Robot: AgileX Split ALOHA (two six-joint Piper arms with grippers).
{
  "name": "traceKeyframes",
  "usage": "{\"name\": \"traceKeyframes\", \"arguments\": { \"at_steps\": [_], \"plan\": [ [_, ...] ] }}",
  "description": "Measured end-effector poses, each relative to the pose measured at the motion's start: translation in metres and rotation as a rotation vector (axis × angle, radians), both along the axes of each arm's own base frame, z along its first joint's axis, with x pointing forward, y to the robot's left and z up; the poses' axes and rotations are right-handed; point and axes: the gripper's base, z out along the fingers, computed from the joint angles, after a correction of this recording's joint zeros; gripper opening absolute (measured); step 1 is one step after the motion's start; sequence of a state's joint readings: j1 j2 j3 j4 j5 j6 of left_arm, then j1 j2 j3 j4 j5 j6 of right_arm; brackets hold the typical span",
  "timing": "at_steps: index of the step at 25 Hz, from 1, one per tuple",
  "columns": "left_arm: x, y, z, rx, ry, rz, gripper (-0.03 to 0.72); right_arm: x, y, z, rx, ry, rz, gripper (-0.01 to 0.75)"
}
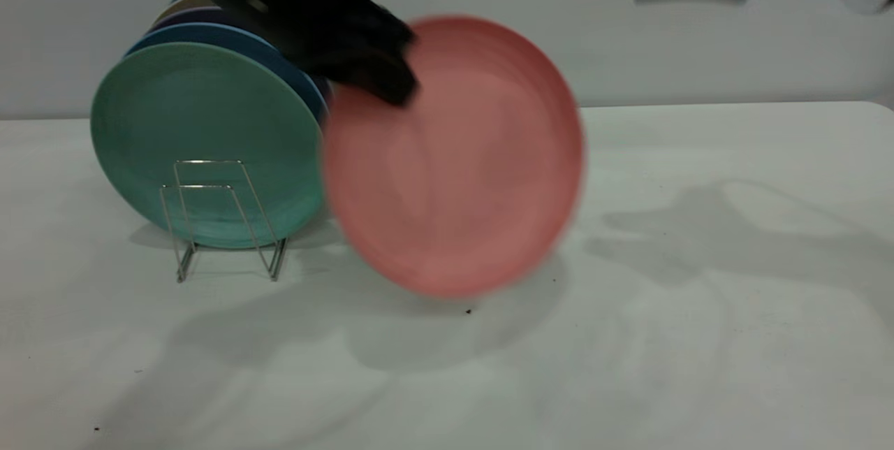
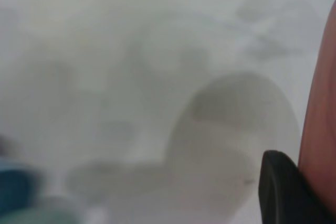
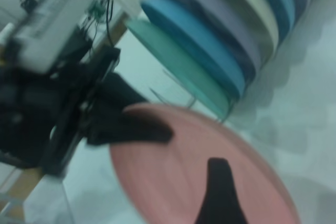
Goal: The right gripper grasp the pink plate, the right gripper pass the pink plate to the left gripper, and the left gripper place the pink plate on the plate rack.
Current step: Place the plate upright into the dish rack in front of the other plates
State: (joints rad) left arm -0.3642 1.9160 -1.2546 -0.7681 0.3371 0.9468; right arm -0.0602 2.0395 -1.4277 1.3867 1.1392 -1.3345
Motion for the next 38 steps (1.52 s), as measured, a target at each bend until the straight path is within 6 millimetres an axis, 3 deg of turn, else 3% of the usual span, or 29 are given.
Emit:
{"name": "traceKeyframes", "arguments": {
  "at_steps": [2, 6, 9, 12, 15, 19, 27, 31, 38],
  "plan": [
    [0.003, 0.021, 0.015, 0.043, -0.052, -0.039, 0.091, -0.013, -0.006, 0.034, -0.033, -0.029, 0.001, 0.562],
    [-0.002, 0.061, 0.047, 0.156, -0.175, -0.199, 0.091, -0.045, -0.008, 0.084, -0.127, -0.030, 0.017, 0.493],
    [-0.011, 0.081, 0.068, 0.242, -0.279, -0.371, 0.091, -0.064, -0.009, 0.105, -0.169, 0.023, -0.018, 0.427],
    [-0.016, 0.099, 0.084, 0.315, -0.371, -0.463, 0.091, -0.087, -0.009, 0.114, -0.252, 0.063, -0.032, 0.348],
    [-0.016, 0.116, 0.090, 0.409, -0.461, -0.551, 0.091, -0.117, -0.001, 0.114, -0.314, 0.100, -0.017, 0.289],
    [-0.014, 0.134, 0.090, 0.540, -0.553, -0.697, 0.091, -0.164, 0.005, 0.115, -0.339, 0.123, -0.003, 0.270],
    [-0.011, 0.140, 0.090, 0.625, -0.582, -0.716, 0.091, -0.259, 0.001, 0.099, -0.399, 0.131, -0.045, 0.268],
    [-0.007, 0.140, 0.082, 0.619, -0.565, -0.716, 0.091, -0.296, -0.004, 0.094, -0.465, 0.084, -0.104, 0.268],
    [0.005, 0.142, 0.062, 0.630, -0.541, -0.696, 0.091, -0.340, -0.014, 0.095, -0.546, 0.008, -0.243, 0.268]
  ]
}}
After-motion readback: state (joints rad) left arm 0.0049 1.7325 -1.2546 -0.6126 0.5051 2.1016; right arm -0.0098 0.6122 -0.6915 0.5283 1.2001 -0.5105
